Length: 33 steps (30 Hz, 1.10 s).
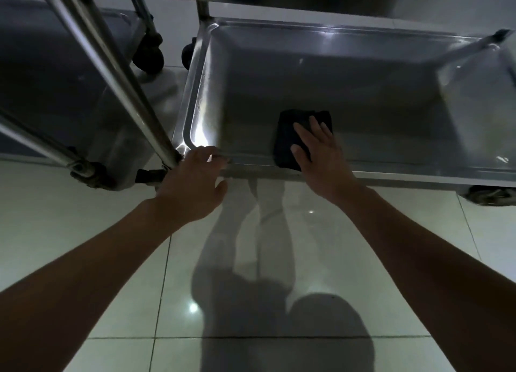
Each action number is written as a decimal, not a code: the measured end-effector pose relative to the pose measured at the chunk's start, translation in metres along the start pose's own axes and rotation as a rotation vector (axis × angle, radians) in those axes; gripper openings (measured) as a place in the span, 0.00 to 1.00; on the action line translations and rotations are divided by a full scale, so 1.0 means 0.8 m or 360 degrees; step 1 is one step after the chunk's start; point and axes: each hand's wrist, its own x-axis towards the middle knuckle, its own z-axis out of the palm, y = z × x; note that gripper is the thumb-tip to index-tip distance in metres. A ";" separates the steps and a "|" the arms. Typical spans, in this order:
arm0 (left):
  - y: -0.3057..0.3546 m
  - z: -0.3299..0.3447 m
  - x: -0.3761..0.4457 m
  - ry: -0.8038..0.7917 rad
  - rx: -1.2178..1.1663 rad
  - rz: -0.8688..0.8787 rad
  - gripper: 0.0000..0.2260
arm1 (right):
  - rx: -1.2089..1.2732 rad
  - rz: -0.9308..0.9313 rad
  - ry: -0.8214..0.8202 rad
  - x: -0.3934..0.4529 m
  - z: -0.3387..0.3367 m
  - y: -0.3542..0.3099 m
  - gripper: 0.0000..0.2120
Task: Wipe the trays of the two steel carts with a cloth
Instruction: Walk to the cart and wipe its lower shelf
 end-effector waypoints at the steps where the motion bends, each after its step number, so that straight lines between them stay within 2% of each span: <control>1: -0.001 0.001 -0.001 0.0027 0.0040 -0.0035 0.23 | -0.0006 0.0006 -0.0010 0.002 0.001 -0.002 0.25; 5: -0.006 0.003 -0.001 0.0012 0.0159 -0.0135 0.22 | -0.0012 0.0046 -0.0095 0.010 0.011 -0.007 0.26; 9: -0.013 0.011 -0.004 0.0076 0.0268 -0.0101 0.23 | -0.0006 0.0056 -0.0050 0.011 0.026 -0.008 0.25; 15: -0.019 0.025 -0.007 0.0134 0.0304 -0.0085 0.26 | -0.0126 -0.0003 -0.0199 0.027 0.045 -0.023 0.24; 24: -0.047 0.028 -0.027 0.0113 0.0121 -0.0046 0.29 | -0.0050 -0.0173 -0.0172 0.048 0.101 -0.099 0.24; 28: -0.049 0.025 -0.028 0.0063 0.0037 -0.0074 0.29 | -0.0153 -0.0243 -0.0276 0.075 0.119 -0.141 0.25; 31: -0.047 0.026 -0.029 0.0082 -0.0071 -0.0144 0.23 | -0.0200 -0.0293 -0.0325 0.093 0.124 -0.160 0.25; 33: -0.047 0.025 -0.029 0.0186 -0.0054 -0.0056 0.17 | -0.0201 -0.0313 -0.0335 0.098 0.123 -0.161 0.25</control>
